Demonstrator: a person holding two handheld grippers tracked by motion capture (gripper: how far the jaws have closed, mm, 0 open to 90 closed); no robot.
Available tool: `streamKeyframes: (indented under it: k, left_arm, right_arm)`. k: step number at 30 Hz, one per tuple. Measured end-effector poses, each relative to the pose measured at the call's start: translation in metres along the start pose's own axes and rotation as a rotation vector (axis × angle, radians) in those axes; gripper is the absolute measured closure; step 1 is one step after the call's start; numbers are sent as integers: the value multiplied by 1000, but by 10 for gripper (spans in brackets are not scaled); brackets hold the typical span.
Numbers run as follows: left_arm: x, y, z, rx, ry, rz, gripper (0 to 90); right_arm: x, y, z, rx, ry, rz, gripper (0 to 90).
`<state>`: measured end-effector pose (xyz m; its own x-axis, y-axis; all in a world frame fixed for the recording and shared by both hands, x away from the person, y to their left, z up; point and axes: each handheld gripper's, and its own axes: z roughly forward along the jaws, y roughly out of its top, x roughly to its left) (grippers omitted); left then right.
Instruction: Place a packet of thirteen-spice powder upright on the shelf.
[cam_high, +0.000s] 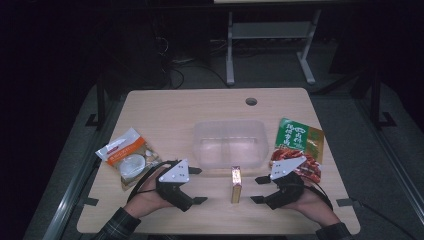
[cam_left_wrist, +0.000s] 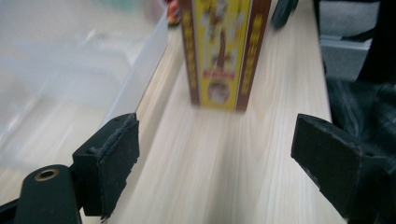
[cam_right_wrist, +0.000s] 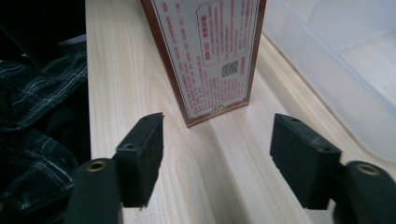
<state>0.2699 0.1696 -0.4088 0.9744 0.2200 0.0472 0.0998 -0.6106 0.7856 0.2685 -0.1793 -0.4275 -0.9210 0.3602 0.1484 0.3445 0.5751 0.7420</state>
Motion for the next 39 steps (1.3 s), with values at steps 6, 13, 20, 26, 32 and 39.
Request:
streamKeyframes:
  k: [6,13,20,26,32,39]
  left_arm:
    - [2,-21,-8,46,35,-35,146]
    - [5,-41,-16,60,50,-81,147]
    - [7,-44,-10,66,21,-115,146]
    - [4,-42,-3,80,7,-96,147]
    - [3,-42,-2,84,3,-91,147]
    - [2,-42,-2,87,-1,-90,147]
  right_arm:
    - [-4,13,-10,-15,4,-25,253]
    - [-7,44,-21,-34,17,-87,201]
    - [-6,66,-18,-26,30,-131,185]
    - [-2,83,-11,-27,53,-176,160]
    - [1,88,1,1,74,-197,150]
    - [1,87,19,54,102,-225,184]
